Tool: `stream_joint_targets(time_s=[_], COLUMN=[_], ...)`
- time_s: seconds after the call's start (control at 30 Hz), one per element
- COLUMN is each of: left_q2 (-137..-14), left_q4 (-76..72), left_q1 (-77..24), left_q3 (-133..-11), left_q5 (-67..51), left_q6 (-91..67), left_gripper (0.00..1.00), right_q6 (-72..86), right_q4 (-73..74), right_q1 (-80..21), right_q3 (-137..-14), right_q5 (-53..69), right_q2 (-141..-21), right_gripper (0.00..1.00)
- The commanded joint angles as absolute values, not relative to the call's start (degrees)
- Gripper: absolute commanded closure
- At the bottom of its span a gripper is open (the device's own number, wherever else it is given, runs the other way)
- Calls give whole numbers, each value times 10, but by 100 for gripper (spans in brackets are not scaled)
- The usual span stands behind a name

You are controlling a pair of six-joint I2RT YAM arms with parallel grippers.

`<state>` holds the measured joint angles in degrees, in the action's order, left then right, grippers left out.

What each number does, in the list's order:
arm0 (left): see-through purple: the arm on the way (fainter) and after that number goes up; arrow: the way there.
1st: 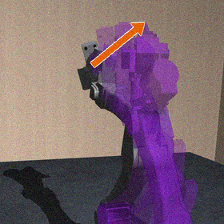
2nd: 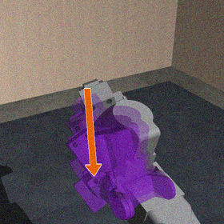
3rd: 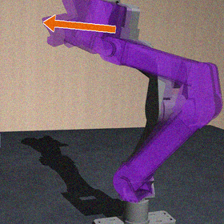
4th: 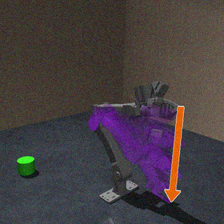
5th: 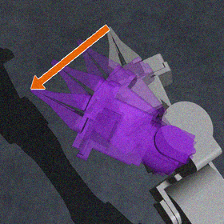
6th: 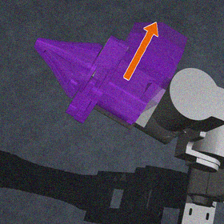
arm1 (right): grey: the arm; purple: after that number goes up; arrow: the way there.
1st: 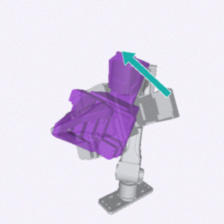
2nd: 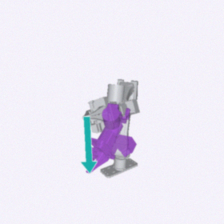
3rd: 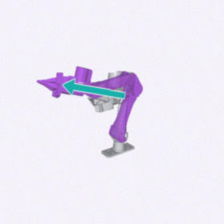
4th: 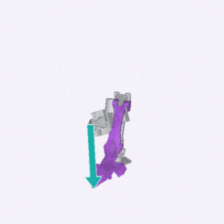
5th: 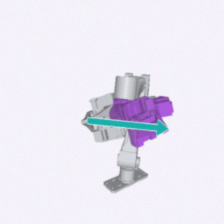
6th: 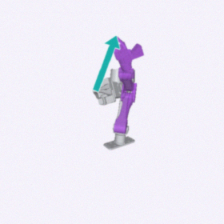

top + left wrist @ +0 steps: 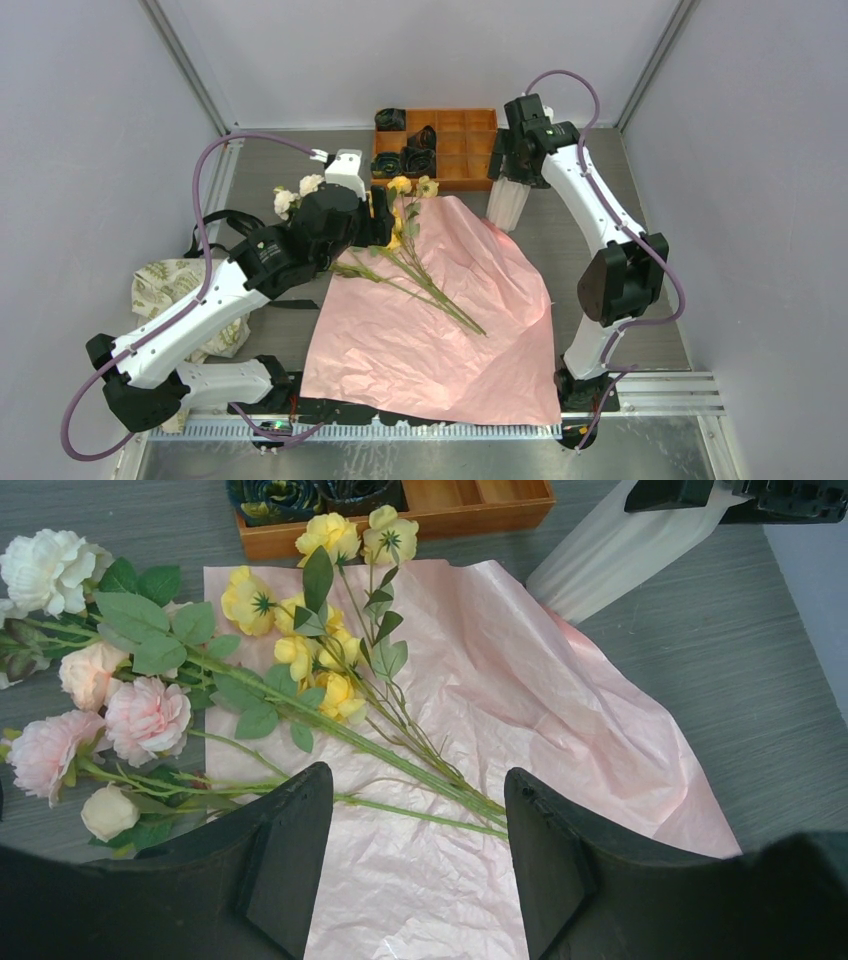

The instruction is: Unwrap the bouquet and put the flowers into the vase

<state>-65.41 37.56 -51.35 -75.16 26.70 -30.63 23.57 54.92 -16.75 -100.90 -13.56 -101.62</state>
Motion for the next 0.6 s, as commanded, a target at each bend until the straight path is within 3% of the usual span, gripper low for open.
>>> stream_joint_targets(time_s=[0.0,0.1,0.57], left_q2=[-637,-633,-625], left_q4=[356,359,364], left_q1=[-511,-511,-510], left_q3=[-752,-750,-743], left_q5=[267,271,278], left_q6=[-311,-311,-311], left_gripper=[36,36,34], right_q6=[238,237,231], right_q4=[570,577,592], right_q1=[-186,-195,-214], right_q3=[-1041,-1059,-1077], right_q5=[-117,-125,-133], right_q2=[-994,-993,-991], right_gripper=[40,32,23])
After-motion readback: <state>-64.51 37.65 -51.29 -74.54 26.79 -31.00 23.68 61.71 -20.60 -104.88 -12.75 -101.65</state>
